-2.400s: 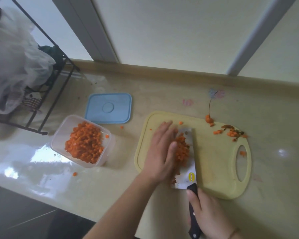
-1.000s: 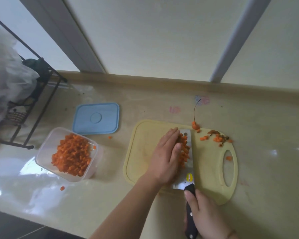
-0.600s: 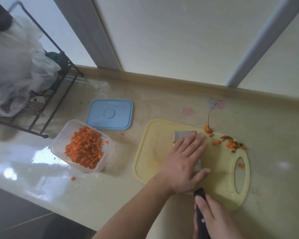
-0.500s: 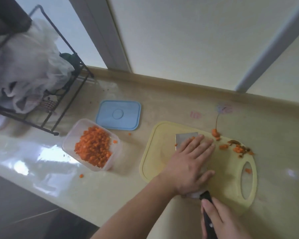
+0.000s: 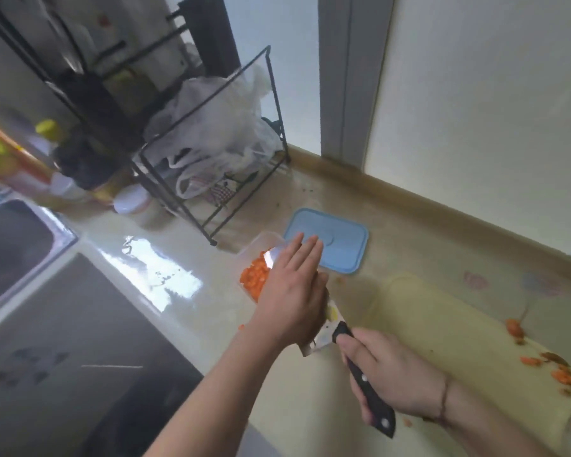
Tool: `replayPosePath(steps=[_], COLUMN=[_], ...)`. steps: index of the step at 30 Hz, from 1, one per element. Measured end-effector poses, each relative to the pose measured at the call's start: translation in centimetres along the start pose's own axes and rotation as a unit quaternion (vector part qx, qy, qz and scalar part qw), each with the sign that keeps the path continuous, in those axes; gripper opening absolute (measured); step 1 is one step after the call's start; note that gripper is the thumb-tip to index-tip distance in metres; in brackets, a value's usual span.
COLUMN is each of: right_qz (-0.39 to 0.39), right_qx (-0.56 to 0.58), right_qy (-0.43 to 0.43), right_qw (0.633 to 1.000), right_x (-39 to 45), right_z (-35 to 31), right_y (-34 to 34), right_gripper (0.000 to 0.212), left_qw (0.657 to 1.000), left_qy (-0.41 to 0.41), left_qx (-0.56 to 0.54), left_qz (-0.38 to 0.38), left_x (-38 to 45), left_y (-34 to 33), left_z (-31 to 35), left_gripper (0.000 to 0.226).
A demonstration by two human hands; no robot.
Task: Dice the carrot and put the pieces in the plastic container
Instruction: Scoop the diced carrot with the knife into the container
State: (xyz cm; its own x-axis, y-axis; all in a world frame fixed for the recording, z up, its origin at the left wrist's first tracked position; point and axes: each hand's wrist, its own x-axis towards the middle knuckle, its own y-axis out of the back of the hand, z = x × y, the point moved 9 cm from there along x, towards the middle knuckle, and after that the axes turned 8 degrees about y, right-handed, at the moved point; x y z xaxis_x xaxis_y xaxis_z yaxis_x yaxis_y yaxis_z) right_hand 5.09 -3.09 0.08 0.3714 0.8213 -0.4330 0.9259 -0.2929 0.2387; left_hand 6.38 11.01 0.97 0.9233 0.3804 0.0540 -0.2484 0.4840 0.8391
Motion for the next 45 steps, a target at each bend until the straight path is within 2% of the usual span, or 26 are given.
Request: replayPosePath(steps=[7, 18, 22, 25, 27, 30, 36, 40, 43, 45], right_qz=[0.005, 0.031, 0.059, 0.078, 0.086, 0.097, 0.125, 0.149, 0.163, 0.197], right_qx=[-0.087, -0.143, -0.130, -0.088, -0.080, -0.090, -0.087, -0.089, -0.079, -0.057], right_qy=[-0.001, -0.025, -0.014, -0.005, 0.009, 0.037, 0.050, 0.064, 0.065, 0.053], right_qw=[0.996, 0.989, 0.990, 0.993, 0.993, 0.990, 0.987, 0.983, 0.981, 0.977], right_x=[3.4, 1.0, 2.1, 4.1, 5.3, 6.2, 6.2, 5.7, 5.2, 3.3], right_z=[-1.8, -0.9, -1.0, -1.4, -1.9, -2.6, -2.5, -2.4, -1.4, 0.3], right_y=[0.3, 2.4, 2.4, 2.0, 1.6, 1.0, 1.1, 2.0, 2.8, 4.1], right_gripper=[0.042, 0.041, 0.041, 0.040, 0.040, 0.038, 0.037, 0.037, 0.036, 0.033], left_qw=[0.999, 0.987, 0.975, 0.963, 0.970, 0.971, 0.962, 0.961, 0.960, 0.964], left_qy=[0.036, 0.076, 0.115, 0.121, 0.118, 0.159, 0.213, 0.238, 0.204, 0.199], left_qx=[-0.024, 0.076, -0.026, -0.095, -0.048, 0.030, 0.059, 0.002, -0.065, -0.074], left_qz=[0.015, 0.118, 0.190, 0.222, 0.208, 0.173, 0.158, 0.143, 0.180, 0.163], left_x=[2.3, 3.8, 2.5, 0.3, -0.9, -1.8, -2.5, -2.8, -3.1, -3.2], left_y=[0.0, 0.6, 2.1, 3.1, 2.4, 0.6, 0.1, 0.1, 1.2, 1.3], left_z=[-4.9, -8.3, -9.0, -7.7, -6.5, -6.8, -8.7, -9.4, -9.6, -10.6], left_gripper=[0.062, 0.050, 0.047, 0.054, 0.063, 0.069, 0.064, 0.063, 0.057, 0.059])
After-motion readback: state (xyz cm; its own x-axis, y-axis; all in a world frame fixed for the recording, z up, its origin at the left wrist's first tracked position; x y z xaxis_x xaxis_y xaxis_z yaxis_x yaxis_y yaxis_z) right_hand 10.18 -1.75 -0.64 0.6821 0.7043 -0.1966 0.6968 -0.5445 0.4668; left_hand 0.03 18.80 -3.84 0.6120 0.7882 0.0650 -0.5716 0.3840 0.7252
